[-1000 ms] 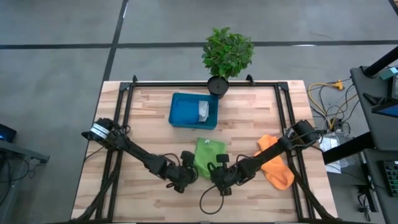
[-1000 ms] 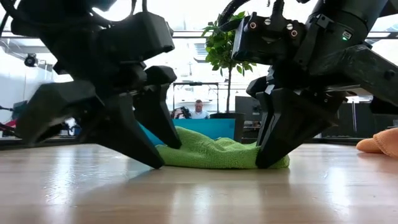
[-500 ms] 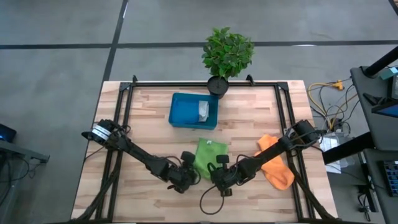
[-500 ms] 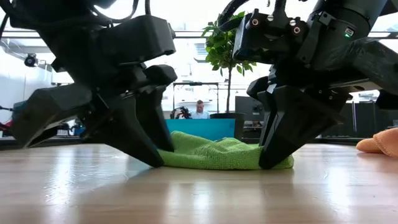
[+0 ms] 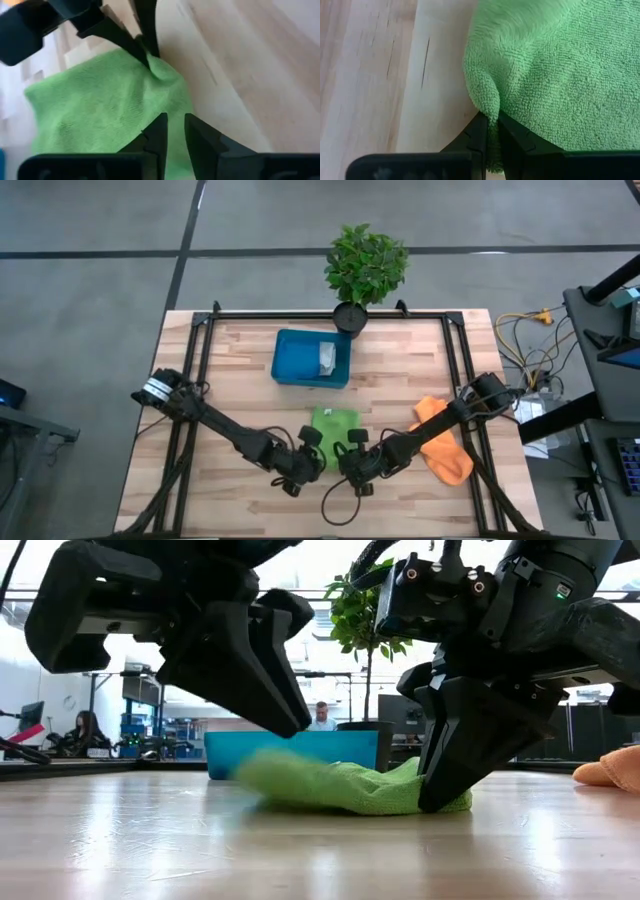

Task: Fold microfiber towels
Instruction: Fold the green microfiber towel

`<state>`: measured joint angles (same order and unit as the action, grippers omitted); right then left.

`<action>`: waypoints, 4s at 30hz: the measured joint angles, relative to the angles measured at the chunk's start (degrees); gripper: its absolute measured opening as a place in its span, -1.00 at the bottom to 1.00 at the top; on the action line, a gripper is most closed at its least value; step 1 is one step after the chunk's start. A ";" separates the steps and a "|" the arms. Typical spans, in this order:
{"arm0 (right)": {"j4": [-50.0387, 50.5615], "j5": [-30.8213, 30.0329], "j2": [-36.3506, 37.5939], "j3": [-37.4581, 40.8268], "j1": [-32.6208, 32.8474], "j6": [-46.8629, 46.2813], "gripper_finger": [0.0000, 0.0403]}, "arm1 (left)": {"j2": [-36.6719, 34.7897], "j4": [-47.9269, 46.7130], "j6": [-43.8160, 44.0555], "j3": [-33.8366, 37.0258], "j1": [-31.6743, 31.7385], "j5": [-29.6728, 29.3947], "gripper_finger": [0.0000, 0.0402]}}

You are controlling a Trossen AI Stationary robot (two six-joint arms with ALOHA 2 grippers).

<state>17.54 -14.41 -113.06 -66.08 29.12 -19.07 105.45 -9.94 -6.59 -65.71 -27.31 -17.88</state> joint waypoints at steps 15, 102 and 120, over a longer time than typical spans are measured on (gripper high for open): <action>-0.01 0.00 0.04 0.00 0.00 0.00 -0.86 | 1.43 1.68 6.34 0.55 0.73 3.45 -0.13; -21.38 42.13 8.44 12.17 -6.67 -14.10 -0.86 | -2.40 0.92 18.11 -1.08 11.52 41.42 -1.00; -20.28 38.80 8.28 12.81 -8.94 -13.27 -0.86 | -1.88 -0.26 13.82 -0.24 11.52 35.35 -1.00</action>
<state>-2.74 24.38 -104.77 -53.28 20.19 -32.34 103.57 -10.20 7.23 -65.95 -15.79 17.46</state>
